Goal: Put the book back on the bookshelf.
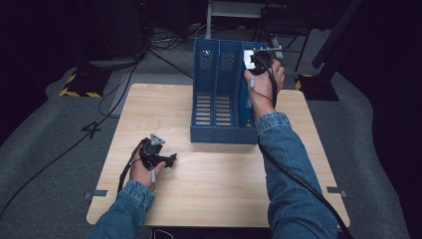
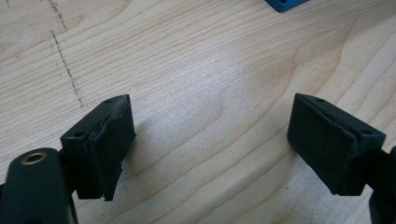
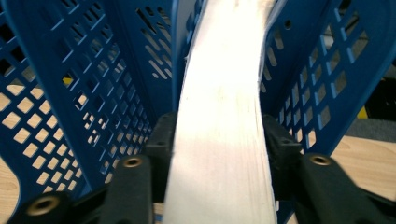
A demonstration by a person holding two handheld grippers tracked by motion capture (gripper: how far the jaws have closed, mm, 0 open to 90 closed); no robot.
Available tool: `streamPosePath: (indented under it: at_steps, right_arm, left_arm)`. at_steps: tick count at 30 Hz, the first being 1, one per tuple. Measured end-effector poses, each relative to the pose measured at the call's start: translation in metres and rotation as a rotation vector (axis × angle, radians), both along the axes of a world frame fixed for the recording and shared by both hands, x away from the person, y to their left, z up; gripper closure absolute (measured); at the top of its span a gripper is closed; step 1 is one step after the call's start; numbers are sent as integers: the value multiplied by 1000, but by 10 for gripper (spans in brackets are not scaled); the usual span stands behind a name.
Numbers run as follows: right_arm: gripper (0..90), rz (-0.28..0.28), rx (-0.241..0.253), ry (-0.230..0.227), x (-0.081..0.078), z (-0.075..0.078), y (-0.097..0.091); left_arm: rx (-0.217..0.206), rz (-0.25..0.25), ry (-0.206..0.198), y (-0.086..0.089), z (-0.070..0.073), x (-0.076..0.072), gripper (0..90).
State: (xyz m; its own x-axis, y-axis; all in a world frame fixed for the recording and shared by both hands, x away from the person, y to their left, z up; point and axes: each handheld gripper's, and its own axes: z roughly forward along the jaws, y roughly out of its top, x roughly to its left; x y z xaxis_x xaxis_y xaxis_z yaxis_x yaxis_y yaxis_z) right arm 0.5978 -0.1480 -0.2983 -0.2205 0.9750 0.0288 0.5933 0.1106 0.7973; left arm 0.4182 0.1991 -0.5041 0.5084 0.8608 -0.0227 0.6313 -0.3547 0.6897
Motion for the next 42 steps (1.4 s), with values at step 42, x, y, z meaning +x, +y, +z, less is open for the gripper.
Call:
streamPosePath:
  at_steps: [42]
  right_arm:
    - [423, 133, 71, -271, -48, 12, -23]
  left_arm:
    - [0, -20, 1, 0, 0, -2, 153]
